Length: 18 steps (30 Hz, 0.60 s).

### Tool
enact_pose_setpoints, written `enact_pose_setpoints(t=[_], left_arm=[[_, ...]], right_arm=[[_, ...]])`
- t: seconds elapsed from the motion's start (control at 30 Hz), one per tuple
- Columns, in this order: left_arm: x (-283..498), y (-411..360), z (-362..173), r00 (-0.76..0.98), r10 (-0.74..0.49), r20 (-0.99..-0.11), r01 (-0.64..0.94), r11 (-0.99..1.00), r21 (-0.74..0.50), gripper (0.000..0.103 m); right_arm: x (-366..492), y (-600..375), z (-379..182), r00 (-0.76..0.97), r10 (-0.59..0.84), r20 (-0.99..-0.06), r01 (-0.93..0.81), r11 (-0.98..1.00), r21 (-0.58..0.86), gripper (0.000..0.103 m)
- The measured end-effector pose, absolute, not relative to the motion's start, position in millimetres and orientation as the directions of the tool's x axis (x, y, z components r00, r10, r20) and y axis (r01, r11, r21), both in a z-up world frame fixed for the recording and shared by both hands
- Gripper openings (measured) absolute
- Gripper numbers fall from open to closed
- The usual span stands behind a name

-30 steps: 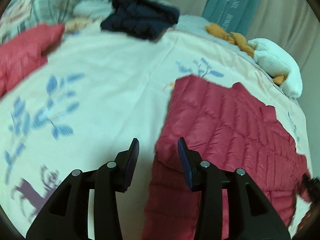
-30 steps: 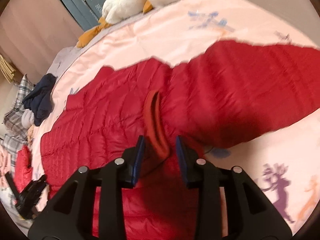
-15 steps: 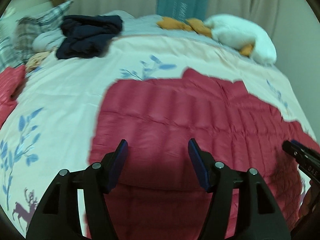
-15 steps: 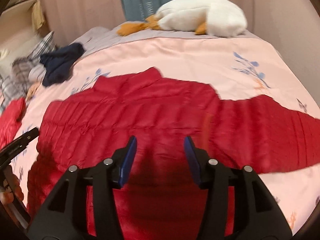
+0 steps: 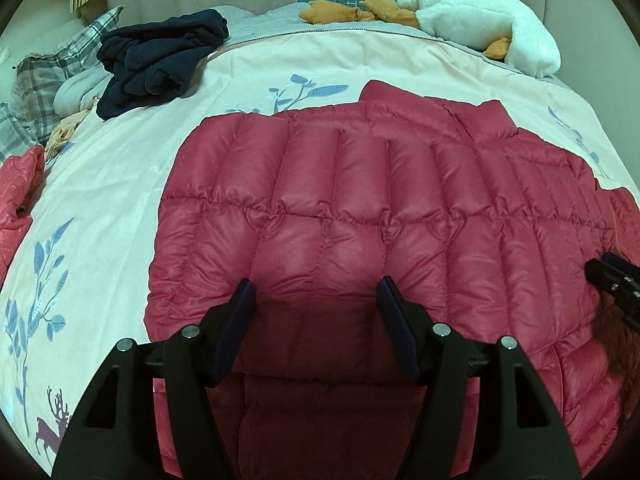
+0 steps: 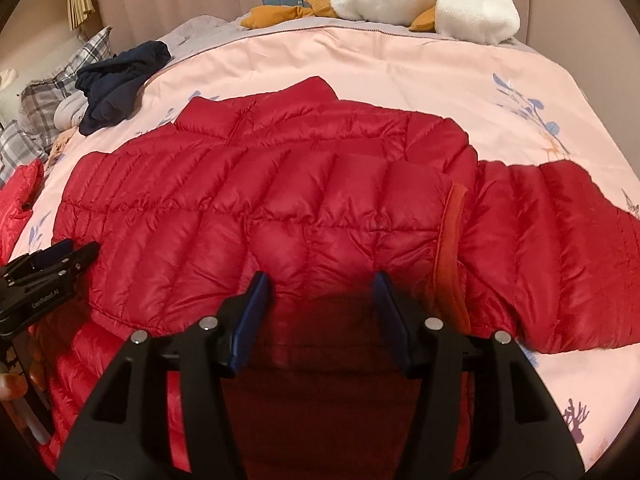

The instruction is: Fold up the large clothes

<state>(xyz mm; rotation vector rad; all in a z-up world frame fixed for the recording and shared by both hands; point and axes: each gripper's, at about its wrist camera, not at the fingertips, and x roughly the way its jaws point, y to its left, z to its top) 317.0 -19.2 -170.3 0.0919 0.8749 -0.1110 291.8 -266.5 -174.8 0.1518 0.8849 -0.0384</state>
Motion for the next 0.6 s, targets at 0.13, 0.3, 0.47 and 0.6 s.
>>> enact_pose_setpoints(t=[0.13,0.3,0.47,0.6], left_arm=[[317,-17,-170,0.634,-0.064,-0.771,0.136,0.99,0.03,0.065],[318,-20,-172,0.631,-0.05,-0.774,0.135,0.99,0.046,0.066],[319,-18,-172,0.622,-0.045,-0.781,0.125,0.991,0.042,0.07],[314,-16,-169,0.622,-0.043,-0.782,0.113,0.993,0.035,0.073]], right_arm=[[279,-273,-163,0.644,0.028,-0.764,0.12,0.983,0.137,0.055],[272,-276,-173,0.624,0.021,-0.781,0.118,0.986,0.121,0.056],[280,-272,-180,0.6,0.009,-0.8,0.124,0.987,0.104,0.057],[275,-276,-170,0.599,0.035,-0.8,0.139,0.979,0.146,0.057]])
